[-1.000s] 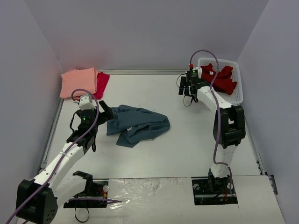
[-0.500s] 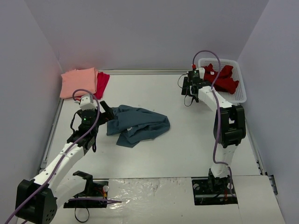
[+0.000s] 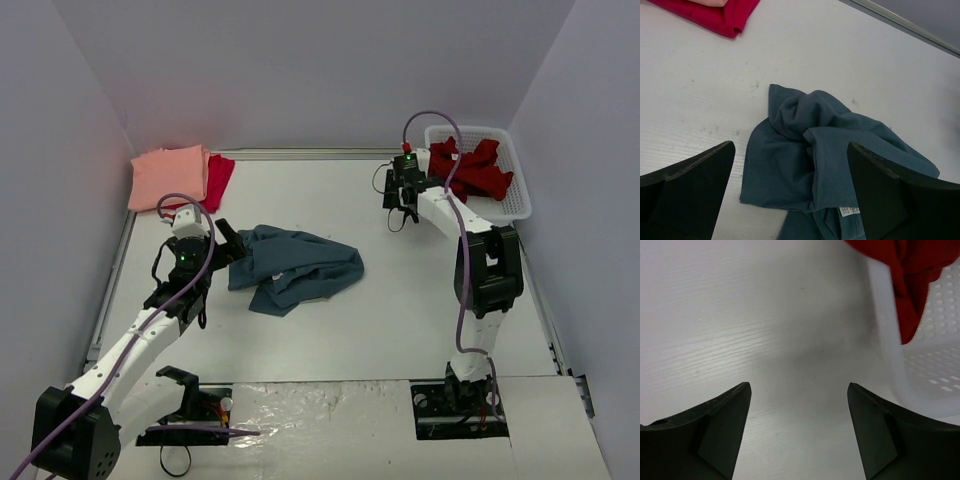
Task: Fold and stack the t-shirts
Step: Flatten out the tshirt
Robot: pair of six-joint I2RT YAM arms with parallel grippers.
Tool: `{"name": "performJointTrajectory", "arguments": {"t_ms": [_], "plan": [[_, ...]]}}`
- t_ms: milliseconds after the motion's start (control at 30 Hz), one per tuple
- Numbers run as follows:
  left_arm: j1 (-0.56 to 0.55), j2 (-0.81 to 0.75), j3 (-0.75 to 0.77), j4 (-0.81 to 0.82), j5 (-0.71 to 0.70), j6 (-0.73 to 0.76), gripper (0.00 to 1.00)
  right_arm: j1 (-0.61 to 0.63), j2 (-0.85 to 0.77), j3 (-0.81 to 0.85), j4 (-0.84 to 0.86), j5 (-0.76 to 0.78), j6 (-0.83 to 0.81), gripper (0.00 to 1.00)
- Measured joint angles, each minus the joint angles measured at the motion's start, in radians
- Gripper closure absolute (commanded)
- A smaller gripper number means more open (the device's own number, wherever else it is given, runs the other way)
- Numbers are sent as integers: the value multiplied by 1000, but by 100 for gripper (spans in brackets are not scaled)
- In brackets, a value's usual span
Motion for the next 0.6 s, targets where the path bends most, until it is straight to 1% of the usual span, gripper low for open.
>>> {"name": "performJointTrajectory", "arguments": {"t_ms": [67, 167, 300, 433, 600], "plan": [[0, 0, 0, 0, 0, 0, 6, 38, -6, 0, -5, -25, -12, 26], [0, 0, -2, 0, -3, -6, 6, 130, -30, -1, -12, -75, -30, 26], [0, -24, -55, 4, -16, -25, 6, 248, -89, -6, -14, -180, -54, 28], [0, -97, -109, -34, -52, -43, 6, 325, -147, -6, -13, -269, -97, 29], [0, -198, -113, -79, -116, -77, 6, 400, -159, 8, -17, -374, -154, 30]]}}
